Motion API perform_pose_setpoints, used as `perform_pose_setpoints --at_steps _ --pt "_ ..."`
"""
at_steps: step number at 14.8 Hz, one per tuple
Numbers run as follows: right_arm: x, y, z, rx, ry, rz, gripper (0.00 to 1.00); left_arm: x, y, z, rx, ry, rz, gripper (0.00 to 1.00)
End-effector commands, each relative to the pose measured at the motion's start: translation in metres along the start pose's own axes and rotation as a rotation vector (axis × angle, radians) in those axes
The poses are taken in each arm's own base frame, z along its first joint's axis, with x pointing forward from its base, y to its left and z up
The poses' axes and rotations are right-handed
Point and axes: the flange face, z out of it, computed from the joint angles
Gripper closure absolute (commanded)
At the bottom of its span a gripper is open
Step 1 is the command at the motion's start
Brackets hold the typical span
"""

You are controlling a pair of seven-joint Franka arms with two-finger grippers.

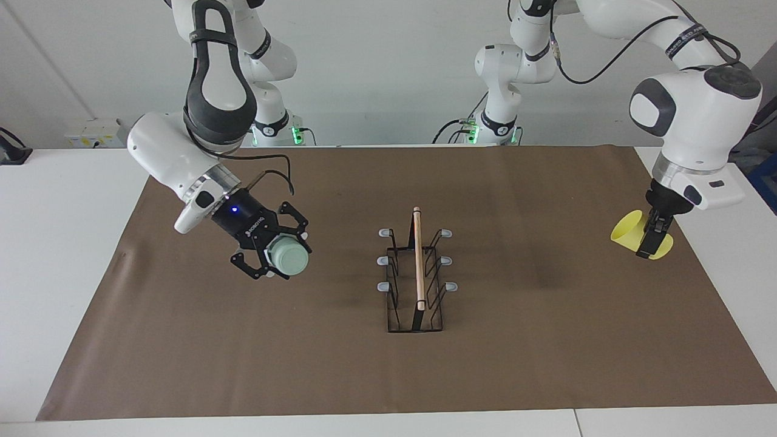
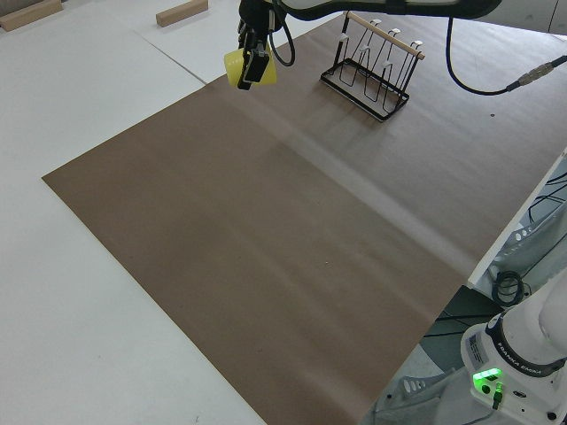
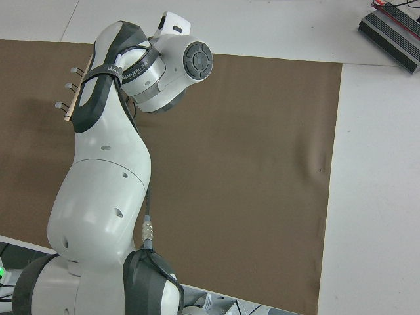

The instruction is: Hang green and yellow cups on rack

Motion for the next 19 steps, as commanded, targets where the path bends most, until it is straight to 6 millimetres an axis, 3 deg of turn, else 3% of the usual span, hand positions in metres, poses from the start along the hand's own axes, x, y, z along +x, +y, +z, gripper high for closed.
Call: perform_pose_setpoints --at_steps 1,6,10,14,16,19 --pt "-0.02 -0.025 0.002 -0.005 0.096 0.023 1.0 -0.02 0.005 -0.019 0.051 0.049 -0.005 1.0" --pt "-0.034 -0.072 0.033 -0.033 0.256 0.103 1.0 -0.056 0.019 -0.047 0.145 0.131 0.008 1.0" --pt "-0.06 -0.133 0.078 -0.08 0.32 0.147 1.0 -0.082 0.03 -0.057 0.199 0.179 0.004 1.0" --pt "-0.088 -0.149 0.086 -0.112 0.324 0.187 1.0 -0.098 0.032 -0.07 0.245 0.217 0.026 1.0" --pt "-0.096 -0.168 0.098 -0.098 0.321 0.215 1.0 -0.099 0.031 -0.074 0.25 0.221 0.028 1.0" --pt "-0.108 -0.169 0.108 -0.123 0.325 0.207 1.0 -0.101 0.031 -0.074 0.25 0.221 0.032 1.0"
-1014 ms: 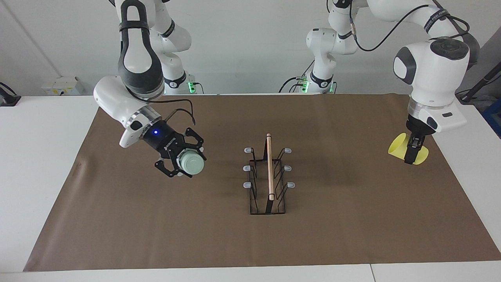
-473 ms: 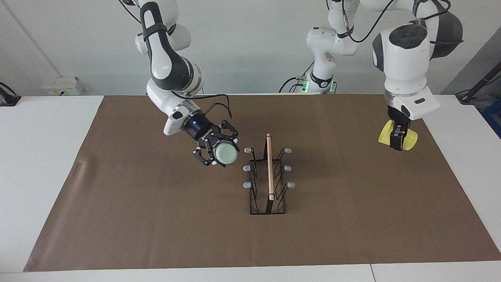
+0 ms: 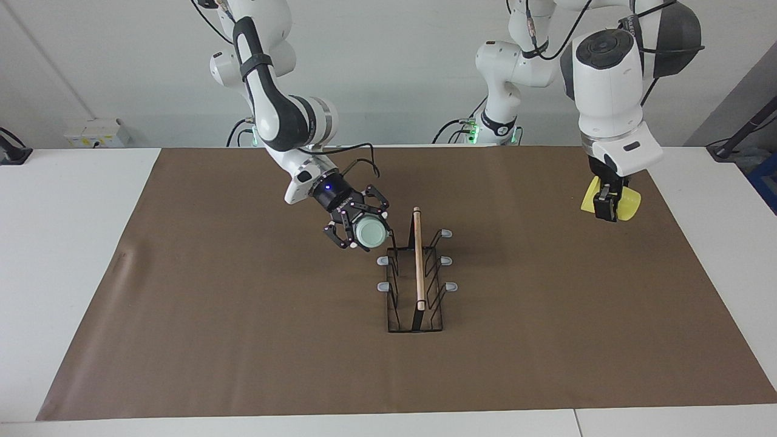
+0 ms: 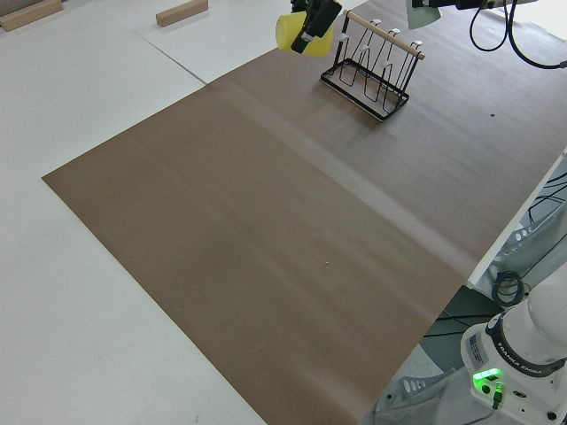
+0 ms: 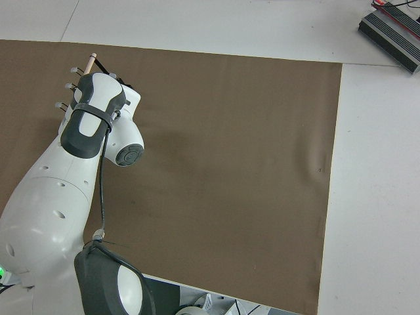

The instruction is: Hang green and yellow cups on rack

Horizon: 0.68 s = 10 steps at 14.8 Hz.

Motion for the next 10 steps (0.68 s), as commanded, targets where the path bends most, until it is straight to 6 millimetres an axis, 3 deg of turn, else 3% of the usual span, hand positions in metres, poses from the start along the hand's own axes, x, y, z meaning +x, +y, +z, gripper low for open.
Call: perform_pose_setpoints --at_steps 1,5,7,10 --pt "-0.008 -0.003 0.0 -0.021 0.012 0.004 1.0 -0.005 -0.006 -0.004 0.02 0.016 -0.006 1.0" --pt "-0.018 -0.002 0.003 -0.028 0.001 0.006 1.0 -0.016 -0.007 -0.003 0.023 0.021 0.013 1.0" --pt "-0.03 -0.023 0.009 -0.014 -0.001 0.051 1.0 -0.016 -0.007 -0.002 0.021 0.021 0.008 1.0" --pt "-0.038 -0.022 0.012 -0.023 -0.01 0.036 1.0 -0.022 -0.006 -0.001 0.022 0.021 0.02 1.0"
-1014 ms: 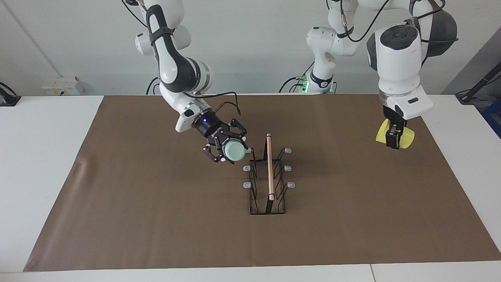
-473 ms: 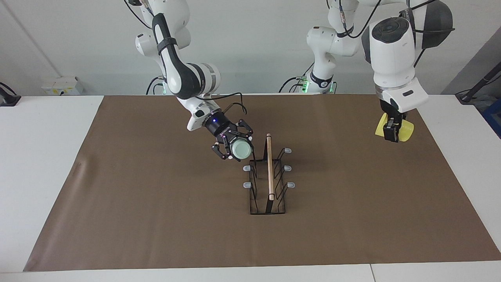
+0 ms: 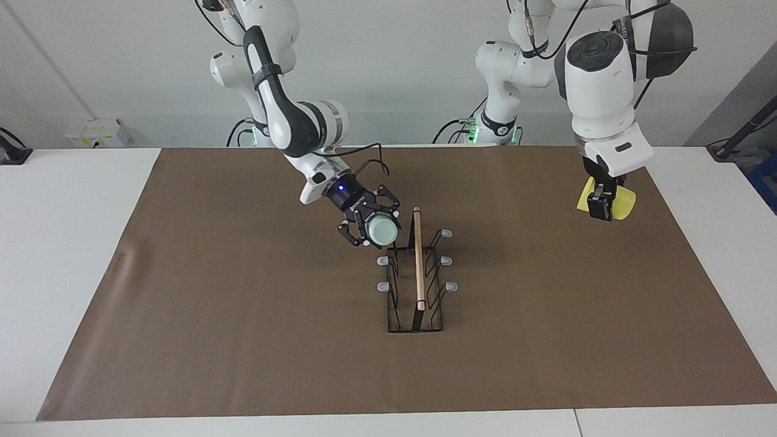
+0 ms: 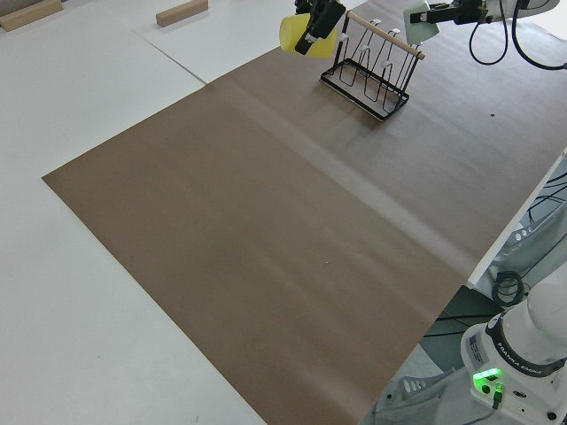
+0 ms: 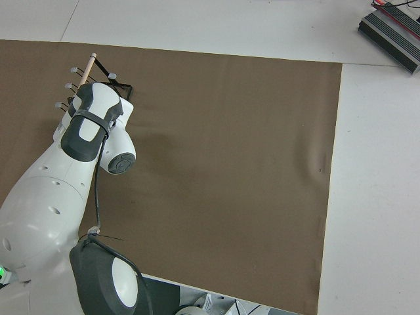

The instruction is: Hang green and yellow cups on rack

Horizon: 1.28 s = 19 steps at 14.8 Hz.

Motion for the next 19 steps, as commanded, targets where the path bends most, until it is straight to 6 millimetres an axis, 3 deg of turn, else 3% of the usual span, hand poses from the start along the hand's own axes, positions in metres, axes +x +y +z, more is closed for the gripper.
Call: perform_pose_setpoints --at_steps 1,5,8,13,14,15,19 --pt "-0.01 -0.001 0.0 -0.046 0.03 0.038 1.0 -0.009 -0.011 -0.004 0.012 0.025 0.002 1.0" --pt "-0.027 0.007 0.002 -0.06 0.011 -0.011 1.0 -0.01 -0.012 -0.003 0.015 0.027 -0.001 1.0" --pt "-0.05 0.014 0.017 -0.044 0.054 0.004 1.0 -0.014 -0.01 -0.004 0.013 0.028 0.0 1.0" --pt "-0.058 0.02 0.017 -0.059 0.039 0.001 0.98 -0.016 -0.009 -0.005 0.011 0.028 0.001 1.0" --pt "-0.058 0.022 0.016 -0.065 0.036 0.002 0.61 -0.017 -0.008 -0.006 0.009 0.027 0.002 1.0" --pt "-0.058 0.023 0.016 -0.069 0.033 0.006 0.04 -0.018 -0.008 -0.006 0.008 0.027 0.001 1.0" --pt "-0.061 0.015 0.015 -0.078 0.014 0.096 0.0 -0.019 -0.009 -0.005 0.007 0.027 -0.006 1.0"
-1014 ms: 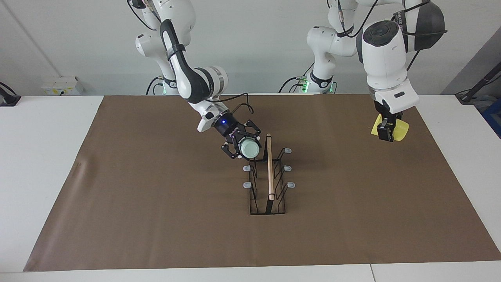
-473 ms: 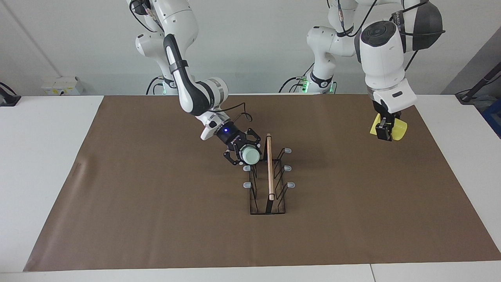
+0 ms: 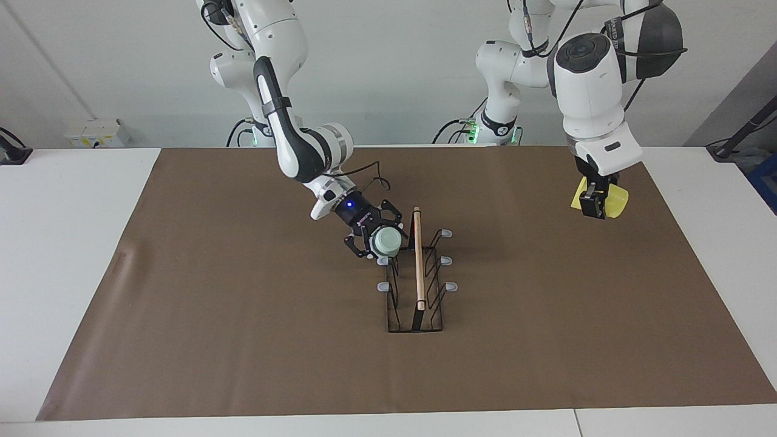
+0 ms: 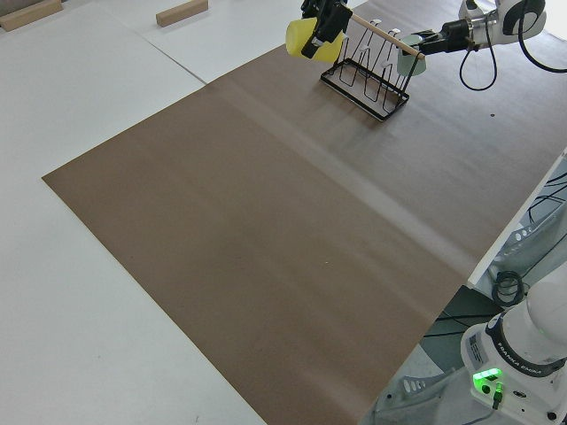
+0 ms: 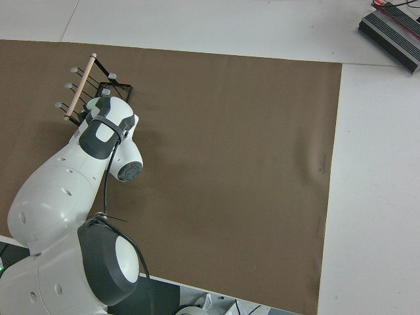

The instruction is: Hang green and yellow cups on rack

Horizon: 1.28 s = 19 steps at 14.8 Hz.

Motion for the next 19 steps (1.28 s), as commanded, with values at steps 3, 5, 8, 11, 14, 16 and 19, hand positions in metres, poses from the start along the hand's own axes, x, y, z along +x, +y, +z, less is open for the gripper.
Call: perform_pose_setpoints --at_steps 3,5,8,11,14,16,19 --pt "-0.001 -0.012 -0.011 -0.101 0.002 0.144 0.0 -0.005 -0.01 -0.005 -0.002 0.017 -0.02 1.0" --pt "0.005 -0.014 -0.02 -0.126 -0.018 0.145 0.0 -0.014 -0.002 -0.01 -0.026 0.025 -0.073 1.0" --pt "0.017 -0.018 -0.035 -0.165 -0.05 0.138 0.0 -0.036 0.012 -0.011 -0.021 0.066 -0.091 1.0" --pt "0.029 -0.022 -0.048 -0.197 -0.074 0.129 0.0 -0.075 0.045 -0.017 -0.054 0.149 -0.147 1.0" --pt "0.044 -0.028 -0.063 -0.233 -0.093 0.124 0.0 -0.105 0.064 -0.023 -0.065 0.205 -0.171 1.0" --pt "0.056 -0.03 -0.076 -0.271 -0.117 0.119 0.0 -0.121 0.072 -0.026 -0.077 0.228 -0.189 1.0" --pt "0.066 -0.027 -0.087 -0.294 -0.124 0.092 0.0 -0.134 0.077 -0.03 -0.095 0.235 -0.199 1.0"
